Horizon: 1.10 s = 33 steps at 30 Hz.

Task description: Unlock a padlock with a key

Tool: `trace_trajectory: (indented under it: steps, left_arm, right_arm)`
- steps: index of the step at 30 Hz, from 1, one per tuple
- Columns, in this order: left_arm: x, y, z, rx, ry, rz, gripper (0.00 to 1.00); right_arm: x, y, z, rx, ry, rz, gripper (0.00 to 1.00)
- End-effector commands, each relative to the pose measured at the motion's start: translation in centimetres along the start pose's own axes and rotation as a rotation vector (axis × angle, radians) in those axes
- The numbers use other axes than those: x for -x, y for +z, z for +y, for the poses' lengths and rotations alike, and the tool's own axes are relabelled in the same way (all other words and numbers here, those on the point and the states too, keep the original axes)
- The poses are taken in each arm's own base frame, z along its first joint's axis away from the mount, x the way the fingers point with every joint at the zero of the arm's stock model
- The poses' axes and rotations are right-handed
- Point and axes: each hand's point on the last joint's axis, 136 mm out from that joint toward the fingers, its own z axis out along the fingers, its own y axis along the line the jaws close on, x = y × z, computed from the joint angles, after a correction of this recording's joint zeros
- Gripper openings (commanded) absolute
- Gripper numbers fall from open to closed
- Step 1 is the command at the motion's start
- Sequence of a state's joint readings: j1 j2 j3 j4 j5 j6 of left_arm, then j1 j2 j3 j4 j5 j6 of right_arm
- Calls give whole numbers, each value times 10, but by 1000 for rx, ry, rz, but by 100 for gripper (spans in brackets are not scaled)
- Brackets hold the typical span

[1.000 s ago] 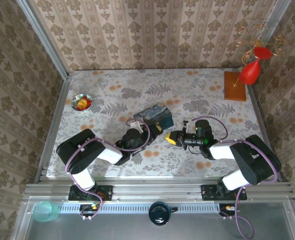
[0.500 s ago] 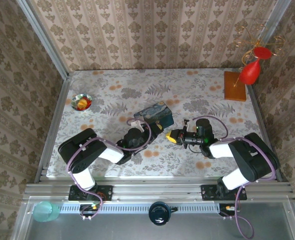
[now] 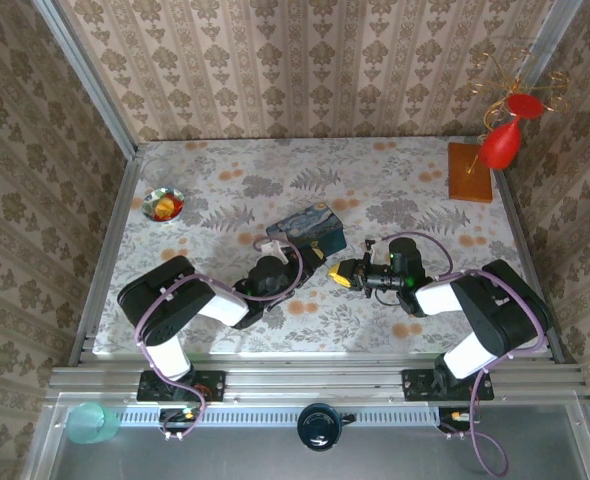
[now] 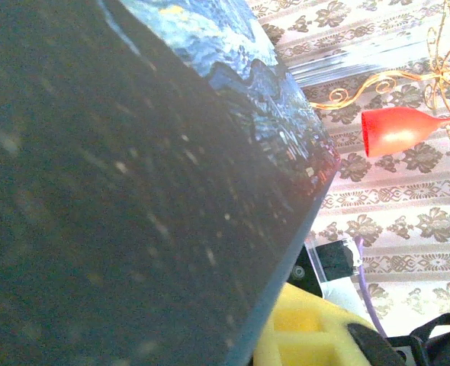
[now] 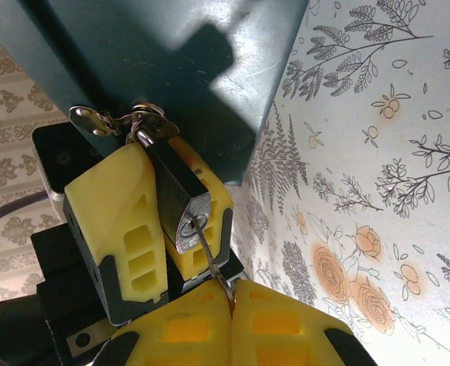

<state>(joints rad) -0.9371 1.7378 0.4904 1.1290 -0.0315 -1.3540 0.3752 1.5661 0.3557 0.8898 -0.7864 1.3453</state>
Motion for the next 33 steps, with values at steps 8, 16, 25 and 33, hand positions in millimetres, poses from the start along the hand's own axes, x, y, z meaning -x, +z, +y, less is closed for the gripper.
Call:
trace_trajectory:
  steps: [8,16,25,33]
  left_arm:
    - [-59,2,-69,-250,7,263,6]
    - [-60,2,-70,-253,1,272,5]
    - [-52,-3,-67,-244,2,242,1]
    - [-51,-3,-70,-252,3,240,0]
  right_arm:
    - [29,14,40,75,-69,-68,0]
    - [42,6,25,29,-62,-104,0]
    - [56,-11,0,-30,-21,-158,0]
    - [57,-15,-9,-59,-5,-168,0]
